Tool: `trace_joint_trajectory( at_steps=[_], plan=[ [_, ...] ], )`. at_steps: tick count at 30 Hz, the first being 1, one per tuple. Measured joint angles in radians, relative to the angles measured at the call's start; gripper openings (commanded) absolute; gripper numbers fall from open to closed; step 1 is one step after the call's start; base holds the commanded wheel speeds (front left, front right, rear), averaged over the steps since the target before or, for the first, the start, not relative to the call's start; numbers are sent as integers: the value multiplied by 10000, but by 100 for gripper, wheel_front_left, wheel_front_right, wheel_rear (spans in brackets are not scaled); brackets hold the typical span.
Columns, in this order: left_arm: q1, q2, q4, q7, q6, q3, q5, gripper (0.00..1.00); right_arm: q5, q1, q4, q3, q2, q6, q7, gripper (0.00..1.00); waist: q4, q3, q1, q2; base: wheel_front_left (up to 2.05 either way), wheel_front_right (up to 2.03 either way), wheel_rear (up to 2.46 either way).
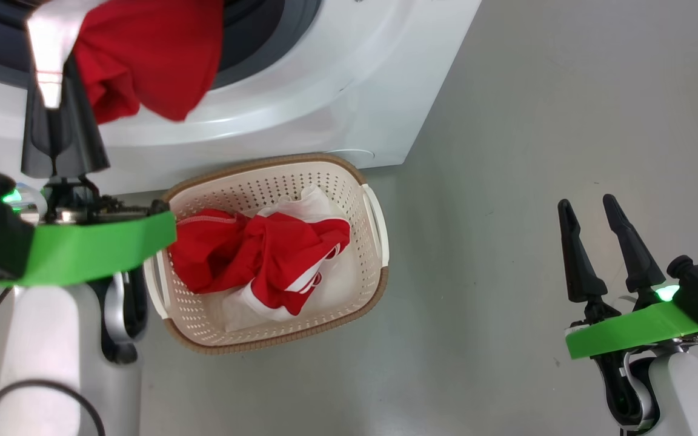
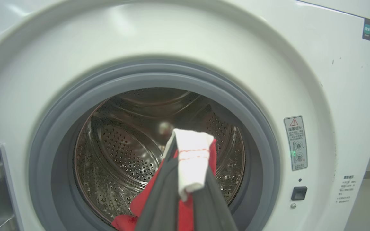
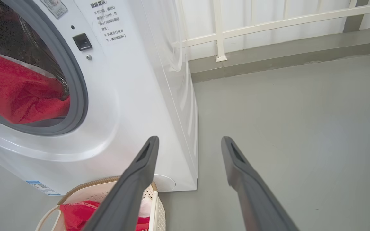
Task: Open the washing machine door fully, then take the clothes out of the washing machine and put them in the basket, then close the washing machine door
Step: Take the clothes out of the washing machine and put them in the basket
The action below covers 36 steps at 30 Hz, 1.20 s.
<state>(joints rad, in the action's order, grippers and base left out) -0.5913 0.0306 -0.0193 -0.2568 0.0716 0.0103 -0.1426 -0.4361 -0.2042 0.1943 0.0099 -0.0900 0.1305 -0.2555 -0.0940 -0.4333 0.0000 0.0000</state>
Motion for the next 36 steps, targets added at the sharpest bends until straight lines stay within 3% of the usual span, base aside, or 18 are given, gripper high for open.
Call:
trace_joint_trajectory(
  at_steps=[6, 11, 23, 36],
  plan=[
    [346, 2, 1327, -10, 272, -376, 84, 0, 0, 166, 8, 13, -8, 0, 0, 100, 31, 22, 0, 0, 0, 0, 0],
    [852, 4, 1419, -13, 466, -830, 157, 0, 0, 166, -2, 19, -10, 0, 0, 100, 32, 17, 0, 1, 0, 0, 0],
    [1220, 13, -732, -12, 594, -1220, -713, 0, -2, 149, -75, 29, -6, 0, 0, 100, 34, -396, 0, 0, 0, 0, 0],
    [500, 15, -3359, -10, 90, -1064, -713, 0, -19, -534, -188, 81, 40, 0, 0, 100, -68, -1512, 0, 0, 0, 0, 0]
  ],
)
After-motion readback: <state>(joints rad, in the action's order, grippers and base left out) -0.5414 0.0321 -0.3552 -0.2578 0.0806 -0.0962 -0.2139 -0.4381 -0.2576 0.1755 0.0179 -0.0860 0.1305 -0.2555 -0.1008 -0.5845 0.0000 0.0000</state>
